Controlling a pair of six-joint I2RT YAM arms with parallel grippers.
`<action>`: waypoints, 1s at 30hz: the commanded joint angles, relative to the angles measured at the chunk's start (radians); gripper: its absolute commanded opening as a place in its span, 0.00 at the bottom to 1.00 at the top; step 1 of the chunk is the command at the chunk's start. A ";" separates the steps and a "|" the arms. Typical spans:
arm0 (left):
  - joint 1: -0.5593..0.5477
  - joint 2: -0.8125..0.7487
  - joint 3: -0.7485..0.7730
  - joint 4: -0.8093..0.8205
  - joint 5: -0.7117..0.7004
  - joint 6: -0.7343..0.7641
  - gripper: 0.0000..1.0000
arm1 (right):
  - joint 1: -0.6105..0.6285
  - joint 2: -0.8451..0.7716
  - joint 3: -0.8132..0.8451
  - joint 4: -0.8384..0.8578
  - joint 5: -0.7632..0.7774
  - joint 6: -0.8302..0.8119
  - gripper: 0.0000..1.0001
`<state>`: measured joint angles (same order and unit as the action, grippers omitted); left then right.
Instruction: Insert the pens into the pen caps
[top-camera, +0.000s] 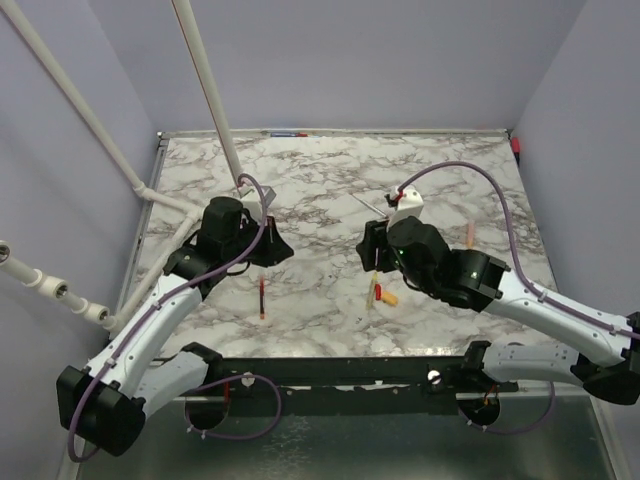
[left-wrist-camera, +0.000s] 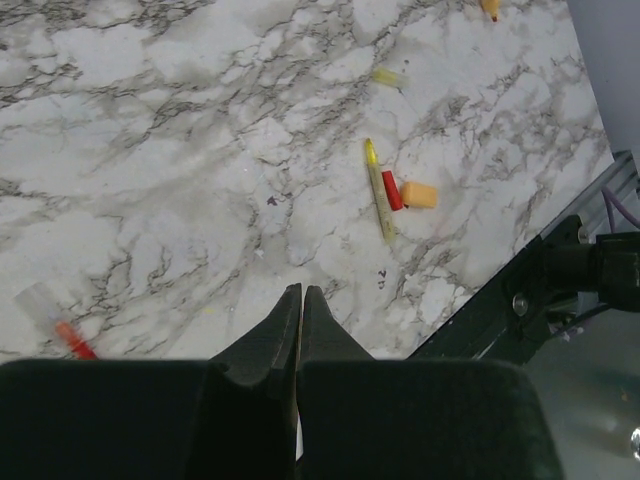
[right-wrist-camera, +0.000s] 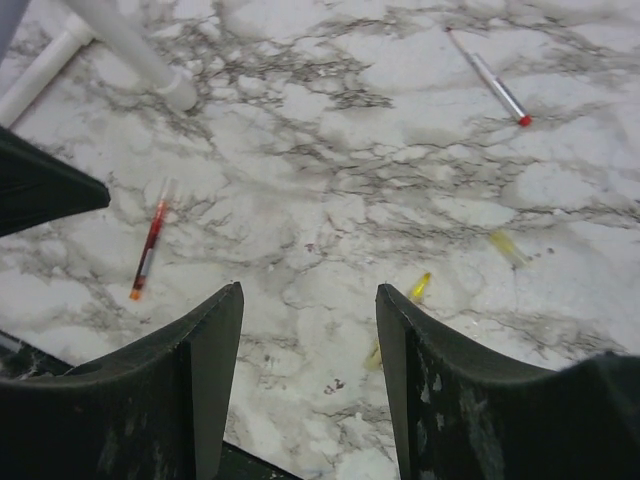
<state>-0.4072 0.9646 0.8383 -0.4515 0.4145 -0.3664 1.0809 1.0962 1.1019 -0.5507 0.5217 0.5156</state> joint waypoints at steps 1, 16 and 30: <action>-0.107 0.056 0.028 0.090 -0.049 -0.007 0.00 | -0.077 -0.057 -0.015 -0.110 0.065 0.023 0.60; -0.323 0.196 0.130 0.095 -0.232 0.070 0.11 | -0.548 -0.045 -0.105 -0.161 0.017 0.020 0.65; -0.324 0.111 0.020 0.103 -0.234 0.122 0.37 | -0.980 0.166 -0.138 -0.030 -0.174 -0.066 0.71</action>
<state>-0.7269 1.1236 0.8978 -0.3599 0.1898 -0.2626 0.1593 1.2152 0.9672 -0.6373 0.4290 0.5022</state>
